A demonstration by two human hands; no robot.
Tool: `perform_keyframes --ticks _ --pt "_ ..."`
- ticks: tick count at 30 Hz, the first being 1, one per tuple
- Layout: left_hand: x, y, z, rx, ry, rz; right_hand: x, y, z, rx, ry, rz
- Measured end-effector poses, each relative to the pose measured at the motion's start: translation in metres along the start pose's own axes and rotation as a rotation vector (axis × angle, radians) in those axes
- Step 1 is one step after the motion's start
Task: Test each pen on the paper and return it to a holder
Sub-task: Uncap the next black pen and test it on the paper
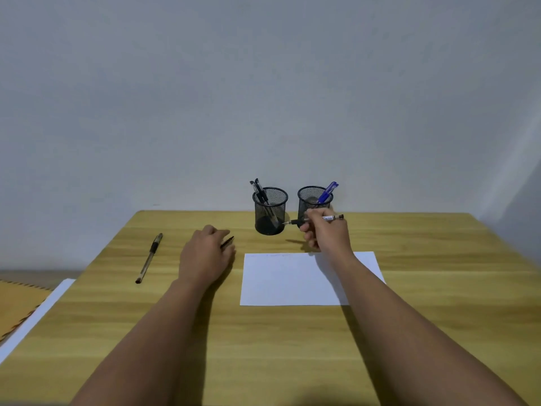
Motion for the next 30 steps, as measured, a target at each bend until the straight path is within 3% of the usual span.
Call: perform_keyframes --ticks 3,7,15,25,30 --pt "0.006 0.02 0.012 -0.146 0.037 0.082 0.004 0.007 0.0 -0.003 -0.006 0.008" --pt "0.004 0.05 0.021 -0.297 0.061 -0.078 0.013 0.018 0.015 0.064 0.053 0.039" --pt "0.002 0.057 -0.001 -0.258 -0.015 -0.267 0.023 0.017 0.047 0.033 0.058 -0.045" --pt "-0.009 0.052 -0.007 -0.264 -0.024 -0.245 0.016 0.0 0.059 0.021 0.108 -0.066" --pt "-0.01 0.051 -0.007 -0.252 -0.01 -0.254 0.014 0.002 0.067 0.181 0.209 -0.067"
Point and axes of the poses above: each hand's wrist, its own y-axis away from the middle knuckle, its own x-axis out of the back of the hand, z = x × y, the point moved 1 cm from there along -y, towards the middle knuckle, and after that the axes turned 4 degrees about y, right-handed, at the moved point
